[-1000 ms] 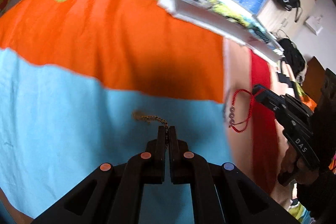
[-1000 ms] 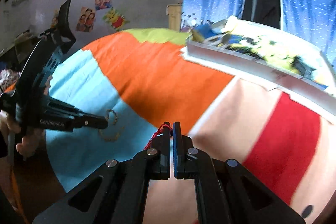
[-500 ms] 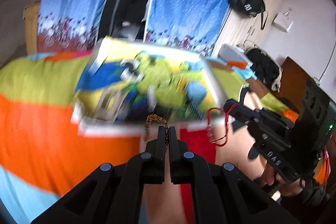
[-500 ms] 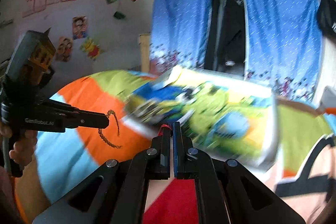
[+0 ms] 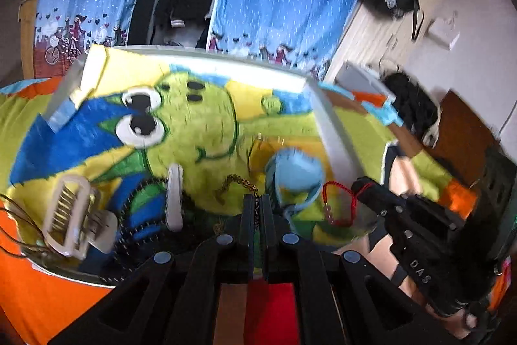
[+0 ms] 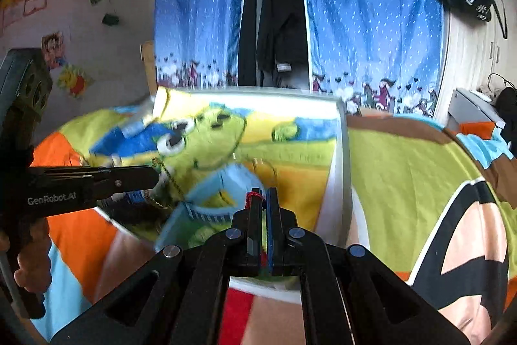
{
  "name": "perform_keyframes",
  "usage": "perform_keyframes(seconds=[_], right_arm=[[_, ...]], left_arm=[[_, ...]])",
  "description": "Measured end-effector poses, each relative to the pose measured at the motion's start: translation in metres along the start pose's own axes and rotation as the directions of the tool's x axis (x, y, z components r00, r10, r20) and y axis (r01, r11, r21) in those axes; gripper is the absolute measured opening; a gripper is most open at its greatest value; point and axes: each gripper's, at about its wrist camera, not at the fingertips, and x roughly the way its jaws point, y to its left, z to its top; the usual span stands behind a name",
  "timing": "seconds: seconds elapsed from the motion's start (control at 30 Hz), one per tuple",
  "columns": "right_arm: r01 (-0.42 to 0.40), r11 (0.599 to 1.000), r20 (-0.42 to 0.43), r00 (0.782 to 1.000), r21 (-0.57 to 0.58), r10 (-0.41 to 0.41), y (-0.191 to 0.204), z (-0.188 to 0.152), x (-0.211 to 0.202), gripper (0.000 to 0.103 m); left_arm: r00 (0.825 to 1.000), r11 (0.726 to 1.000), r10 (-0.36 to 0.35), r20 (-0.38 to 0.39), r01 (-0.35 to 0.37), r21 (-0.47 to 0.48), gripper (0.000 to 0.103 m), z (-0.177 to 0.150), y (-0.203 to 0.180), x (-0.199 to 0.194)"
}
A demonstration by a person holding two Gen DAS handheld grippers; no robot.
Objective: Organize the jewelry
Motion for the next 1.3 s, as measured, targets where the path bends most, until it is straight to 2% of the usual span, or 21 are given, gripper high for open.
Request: perform_keyframes(seconds=[0.07,0.17,0.23,0.27,0.3,0.37,0.47,0.5,0.57,0.6,0.63,0.67,0.77,0.8,0.87,0.93,1.0,1.17,1.3], right_arm=[[0.002,1.0,-0.027,1.0,-0.015,-0.003,0.001,-0.009,0.005,0.002],[-0.012,1.0,-0.055,0.998,0.0,0.012,0.0,-0.018,0.008,0.003],[0.0,1.0,-0.056,0.998,0.001,0.0,0.0,-0.023,0.005,0.007],[0.008,1.0,-0.048,0.999,-0.004,-0.008,0.0,-0.025,0.001,0.014],[0.018,1.0,-0.039,0.999,-0.004,-0.018,0.0,-0.026,-0.002,0.026],[0.008,1.0,-0.025,1.0,0.015,-0.008,-0.004,-0.028,-0.009,0.036],[0.008,1.0,-0.021,1.0,0.03,-0.007,-0.009,-0.028,-0.015,0.036],[0.01,0.999,-0.016,1.0,0.035,-0.01,-0.01,-0.028,-0.017,0.037],[0.009,0.999,-0.009,1.0,0.051,-0.008,-0.013,-0.027,-0.021,0.042],[0.006,0.998,0.002,1.0,0.069,-0.006,-0.015,-0.027,-0.025,0.049],[0.003,0.996,0.012,1.0,0.084,-0.004,-0.017,-0.027,-0.029,0.052],[-0.001,0.995,0.025,1.0,0.099,-0.001,-0.019,-0.027,-0.034,0.056],[-0.003,0.992,0.061,0.998,0.129,-0.005,-0.023,-0.03,-0.05,0.068],[-0.007,0.99,0.074,0.997,0.14,-0.003,-0.024,-0.031,-0.057,0.072],[-0.017,0.988,0.094,0.996,0.157,0.002,-0.024,-0.033,-0.068,0.078],[-0.025,0.985,0.124,0.992,0.168,0.004,-0.024,-0.037,-0.084,0.081],[-0.032,0.983,0.153,0.988,0.181,0.004,-0.023,-0.04,-0.101,0.093],[-0.044,0.979,0.224,0.974,0.197,-0.001,-0.016,-0.054,-0.148,0.099],[-0.049,0.981,0.263,0.965,0.188,-0.002,0.0,-0.07,-0.188,0.102]], left_arm=[[0.999,0.999,0.038,-0.024,-0.037,0.036,0.004,-0.01,-0.006,0.007],[0.996,0.996,0.077,-0.054,-0.075,0.039,0.004,-0.017,-0.009,0.012],[0.996,0.998,0.068,-0.055,-0.067,0.019,0.004,-0.017,-0.006,0.009],[0.996,0.998,0.062,-0.057,-0.061,0.011,0.004,-0.016,-0.004,0.007],[0.996,0.998,0.062,-0.059,-0.062,0.004,0.005,-0.016,-0.003,0.005],[0.995,0.997,0.074,-0.061,-0.074,0.001,0.008,-0.014,-0.001,0.0],[0.993,0.994,0.107,-0.047,-0.107,-0.005,0.018,-0.013,0.0,-0.007],[0.993,0.993,0.115,-0.039,-0.115,-0.005,0.024,-0.013,0.0,-0.009],[0.988,0.988,0.152,-0.019,-0.152,-0.003,0.048,-0.013,-0.002,-0.017],[0.986,0.986,0.168,-0.009,-0.168,-0.008,0.078,-0.013,-0.003,-0.02],[0.982,0.982,0.187,0.021,-0.187,-0.019,0.093,-0.014,-0.004,-0.028],[0.978,0.979,0.201,0.058,-0.2,-0.022,0.094,-0.016,-0.005,-0.036],[0.967,0.973,0.231,0.107,-0.232,0.002,0.096,-0.02,-0.013,-0.055],[0.963,0.97,0.242,0.12,-0.245,0.008,0.102,-0.021,-0.015,-0.059],[0.948,0.961,0.268,0.173,-0.275,0.013,0.103,-0.028,-0.021,-0.078],[0.943,0.961,0.269,0.196,-0.275,0.004,0.103,-0.033,-0.024,-0.093],[0.936,0.959,0.279,0.216,-0.285,-0.004,0.103,-0.038,-0.027,-0.109],[0.903,0.946,0.311,0.298,-0.324,-0.004,0.103,-0.064,-0.037,-0.161],[0.888,0.941,0.326,0.325,-0.338,-0.02,0.103,-0.094,-0.042,-0.198]])
